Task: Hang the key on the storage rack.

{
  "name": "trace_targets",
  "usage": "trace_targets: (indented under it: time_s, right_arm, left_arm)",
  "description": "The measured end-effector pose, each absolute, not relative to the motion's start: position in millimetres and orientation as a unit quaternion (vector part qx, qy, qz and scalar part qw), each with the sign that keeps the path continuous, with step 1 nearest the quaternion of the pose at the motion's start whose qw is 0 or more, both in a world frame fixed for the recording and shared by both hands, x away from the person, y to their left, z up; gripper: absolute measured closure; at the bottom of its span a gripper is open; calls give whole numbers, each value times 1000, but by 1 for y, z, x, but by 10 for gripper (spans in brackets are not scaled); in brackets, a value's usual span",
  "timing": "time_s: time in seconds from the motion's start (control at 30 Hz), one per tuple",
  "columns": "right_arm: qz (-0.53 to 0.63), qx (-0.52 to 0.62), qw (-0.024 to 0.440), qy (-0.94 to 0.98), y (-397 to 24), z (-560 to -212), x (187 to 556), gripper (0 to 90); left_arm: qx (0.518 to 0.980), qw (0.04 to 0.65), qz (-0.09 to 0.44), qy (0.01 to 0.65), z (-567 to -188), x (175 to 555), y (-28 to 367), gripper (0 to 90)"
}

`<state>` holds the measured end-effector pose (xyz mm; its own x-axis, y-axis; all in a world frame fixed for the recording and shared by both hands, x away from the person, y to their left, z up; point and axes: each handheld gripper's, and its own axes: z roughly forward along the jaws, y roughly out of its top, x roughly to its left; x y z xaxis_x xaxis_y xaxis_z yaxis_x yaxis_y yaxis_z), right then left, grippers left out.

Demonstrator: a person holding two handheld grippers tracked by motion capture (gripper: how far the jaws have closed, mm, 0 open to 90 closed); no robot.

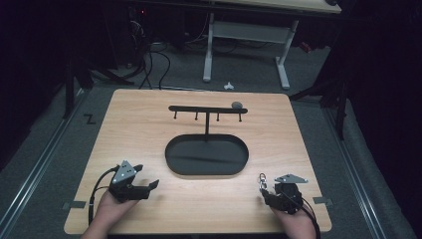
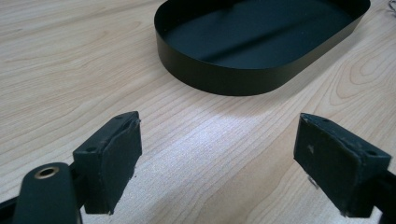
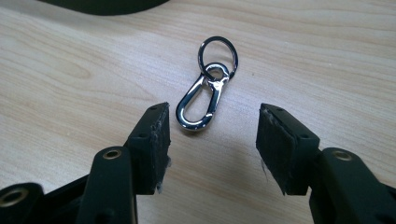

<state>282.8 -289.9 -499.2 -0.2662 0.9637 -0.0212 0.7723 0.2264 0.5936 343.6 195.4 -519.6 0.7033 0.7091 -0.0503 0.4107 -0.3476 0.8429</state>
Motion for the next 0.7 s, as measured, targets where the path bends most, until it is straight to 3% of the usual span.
trace_targets:
  time_s: [0.2, 0.7]
  right_arm:
    - [215, 568, 177, 775, -288, -497, 288, 448]
    - [147, 578, 128, 792, -284, -488, 302, 454]
  left_arm:
    - [798, 464, 142, 358, -517, 343, 196, 147]
    - [801, 467, 143, 346, -512, 341, 195, 125]
